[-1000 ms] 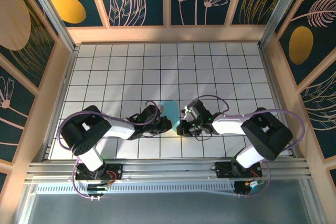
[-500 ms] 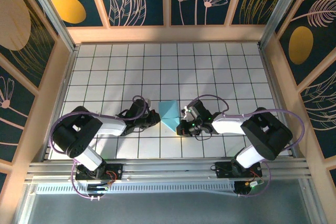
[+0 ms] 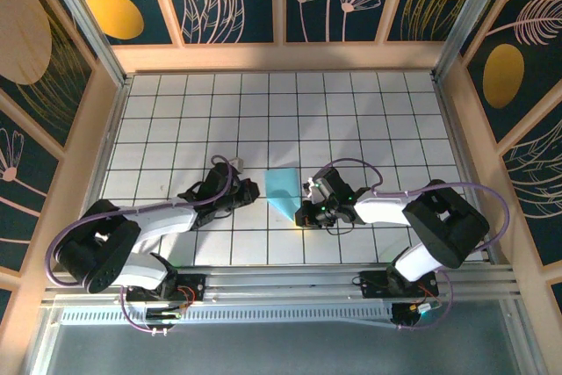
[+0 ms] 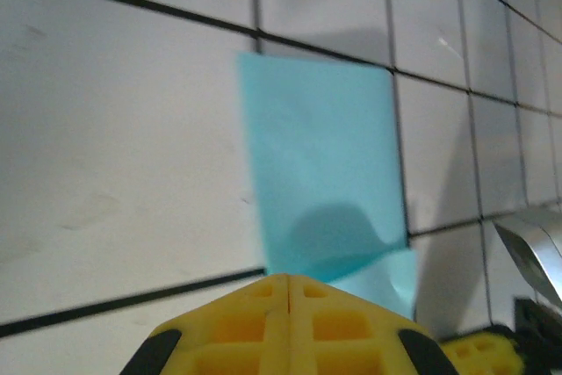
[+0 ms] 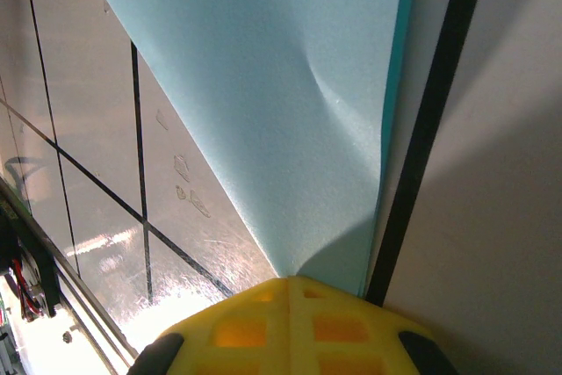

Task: Fold a paper plane with a square sheet of paper (fold left side to right side)
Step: Third fold the triangle at the center of the table.

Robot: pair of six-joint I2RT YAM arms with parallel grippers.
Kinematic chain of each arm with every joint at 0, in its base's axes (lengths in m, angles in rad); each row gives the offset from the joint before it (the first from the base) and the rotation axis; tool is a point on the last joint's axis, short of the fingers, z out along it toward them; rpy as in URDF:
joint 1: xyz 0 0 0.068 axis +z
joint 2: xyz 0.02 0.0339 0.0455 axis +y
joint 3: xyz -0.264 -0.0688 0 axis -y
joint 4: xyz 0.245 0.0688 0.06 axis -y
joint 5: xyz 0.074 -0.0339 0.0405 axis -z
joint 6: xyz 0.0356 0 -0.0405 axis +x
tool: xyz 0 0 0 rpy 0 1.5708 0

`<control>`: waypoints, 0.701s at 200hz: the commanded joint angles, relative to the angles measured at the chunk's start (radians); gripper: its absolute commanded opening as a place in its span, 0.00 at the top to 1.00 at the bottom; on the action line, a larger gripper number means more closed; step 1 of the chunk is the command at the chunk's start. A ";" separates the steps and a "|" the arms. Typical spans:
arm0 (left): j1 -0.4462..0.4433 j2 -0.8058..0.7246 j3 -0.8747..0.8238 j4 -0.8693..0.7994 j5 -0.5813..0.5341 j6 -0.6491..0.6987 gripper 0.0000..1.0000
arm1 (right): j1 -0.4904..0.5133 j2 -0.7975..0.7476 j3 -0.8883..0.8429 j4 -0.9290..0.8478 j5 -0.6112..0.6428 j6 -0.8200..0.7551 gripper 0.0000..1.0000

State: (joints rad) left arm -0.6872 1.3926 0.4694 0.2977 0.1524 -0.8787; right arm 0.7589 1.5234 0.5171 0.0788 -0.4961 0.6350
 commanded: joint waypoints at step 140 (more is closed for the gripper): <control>-0.125 0.280 0.107 0.021 0.043 -0.013 0.99 | 0.009 0.037 -0.005 -0.182 0.105 -0.006 1.00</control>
State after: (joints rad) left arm -0.8082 1.6512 0.5880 0.3393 0.2230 -0.8803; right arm 0.7593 1.5230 0.5278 0.0628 -0.4953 0.6353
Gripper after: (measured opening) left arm 0.044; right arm 0.047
